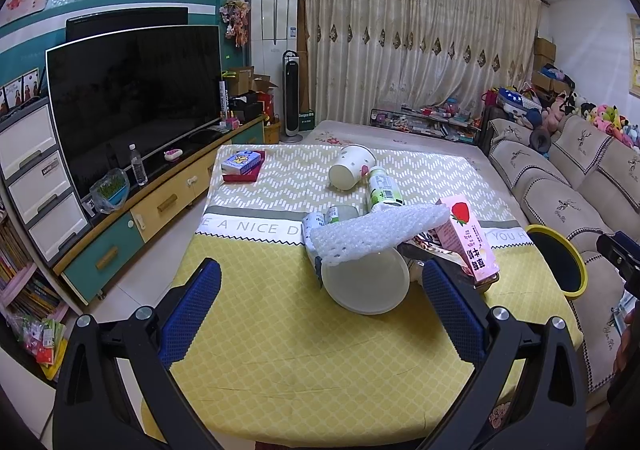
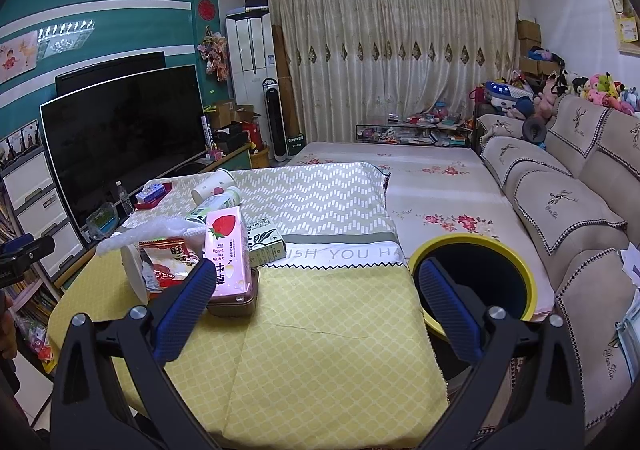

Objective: Collect trash

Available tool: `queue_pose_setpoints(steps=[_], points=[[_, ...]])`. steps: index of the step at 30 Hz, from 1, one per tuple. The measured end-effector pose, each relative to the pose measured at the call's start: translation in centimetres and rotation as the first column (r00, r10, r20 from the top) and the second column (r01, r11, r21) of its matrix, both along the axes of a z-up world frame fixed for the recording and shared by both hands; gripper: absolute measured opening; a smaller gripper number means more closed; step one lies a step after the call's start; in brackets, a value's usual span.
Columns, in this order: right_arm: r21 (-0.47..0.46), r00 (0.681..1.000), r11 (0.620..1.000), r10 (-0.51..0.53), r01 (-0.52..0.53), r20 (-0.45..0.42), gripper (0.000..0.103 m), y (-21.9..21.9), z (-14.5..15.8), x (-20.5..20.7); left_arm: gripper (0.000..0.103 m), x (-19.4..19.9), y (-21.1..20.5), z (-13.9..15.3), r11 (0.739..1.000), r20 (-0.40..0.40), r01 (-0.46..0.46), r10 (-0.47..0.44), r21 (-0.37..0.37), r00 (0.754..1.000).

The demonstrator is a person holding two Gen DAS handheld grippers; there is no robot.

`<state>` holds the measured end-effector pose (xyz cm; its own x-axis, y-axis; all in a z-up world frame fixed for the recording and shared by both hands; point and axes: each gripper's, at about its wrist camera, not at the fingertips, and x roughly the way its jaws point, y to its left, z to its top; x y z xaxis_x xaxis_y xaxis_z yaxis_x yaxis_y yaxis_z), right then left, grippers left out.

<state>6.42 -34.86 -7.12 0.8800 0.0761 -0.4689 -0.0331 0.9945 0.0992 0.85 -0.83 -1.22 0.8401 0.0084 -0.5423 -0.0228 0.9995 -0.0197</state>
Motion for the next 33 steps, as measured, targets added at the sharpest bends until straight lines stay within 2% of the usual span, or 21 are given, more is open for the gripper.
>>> queue_pose_setpoints(steps=[33], points=[[0.009,1.0,1.0,0.006,-0.006,-0.015,0.097,0.02,-0.9,0.64,0.099,0.11,0.17,-0.09,1.0,-0.001,0.0,0.0,0.004,1.0]])
